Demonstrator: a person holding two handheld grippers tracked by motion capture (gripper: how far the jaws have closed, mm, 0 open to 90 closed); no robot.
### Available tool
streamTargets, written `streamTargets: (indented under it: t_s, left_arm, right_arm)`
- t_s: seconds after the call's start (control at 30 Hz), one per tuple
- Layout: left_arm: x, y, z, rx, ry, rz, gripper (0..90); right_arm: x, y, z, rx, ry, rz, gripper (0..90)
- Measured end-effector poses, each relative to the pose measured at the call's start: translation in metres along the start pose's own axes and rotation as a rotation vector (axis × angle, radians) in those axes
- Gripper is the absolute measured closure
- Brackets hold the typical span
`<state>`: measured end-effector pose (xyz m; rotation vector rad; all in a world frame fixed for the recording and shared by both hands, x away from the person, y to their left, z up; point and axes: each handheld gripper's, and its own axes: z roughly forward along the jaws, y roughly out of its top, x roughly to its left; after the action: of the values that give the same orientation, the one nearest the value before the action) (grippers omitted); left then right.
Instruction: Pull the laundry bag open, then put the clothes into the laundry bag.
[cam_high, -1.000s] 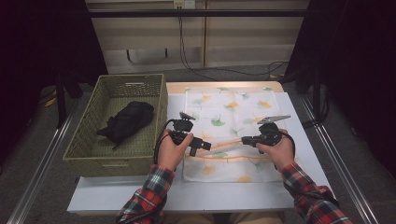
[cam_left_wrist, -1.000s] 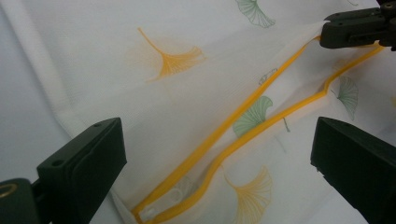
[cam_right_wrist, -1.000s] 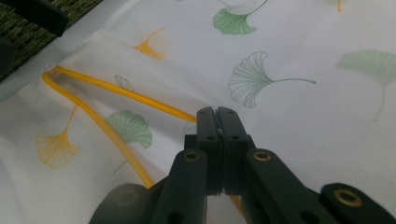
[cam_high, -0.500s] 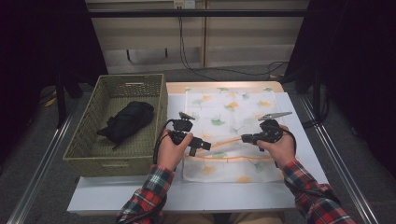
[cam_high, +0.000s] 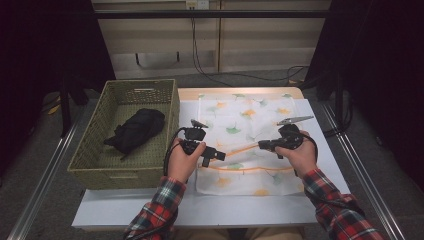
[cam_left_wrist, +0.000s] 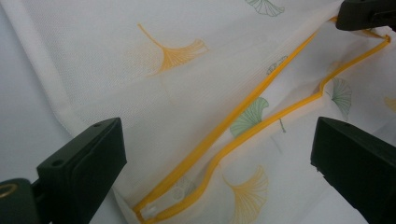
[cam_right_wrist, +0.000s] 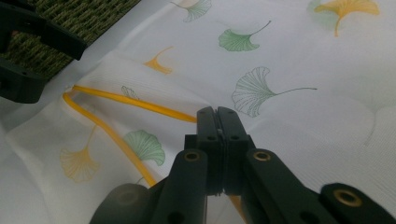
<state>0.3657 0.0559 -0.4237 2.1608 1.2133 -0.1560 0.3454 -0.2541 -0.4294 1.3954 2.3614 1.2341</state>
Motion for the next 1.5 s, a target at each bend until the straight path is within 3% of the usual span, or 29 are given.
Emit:
streamTargets:
  t_s: [0.53,0.77,0.9,1.5]
  left_arm:
    - [-0.001,0.000,-0.002,-0.018,0.006,-0.011,2.8]
    - [0.000,-0.001,-0.003,-0.006,0.005,0.007,2.8]
    - [-0.001,-0.001,-0.005,-0.023,0.008,-0.006,2.8]
    - [-0.002,0.001,-0.003,-0.006,0.001,0.011,2.8]
  right_arm:
    - [0.001,0.009,-0.004,-0.012,0.008,0.001,89.9]
    - [0.002,0.015,-0.006,-0.022,0.013,-0.004,89.9]
    - [0.002,0.018,-0.005,-0.026,0.010,-0.004,89.9]
    - [0.002,0.029,-0.011,-0.045,0.014,0.001,89.9]
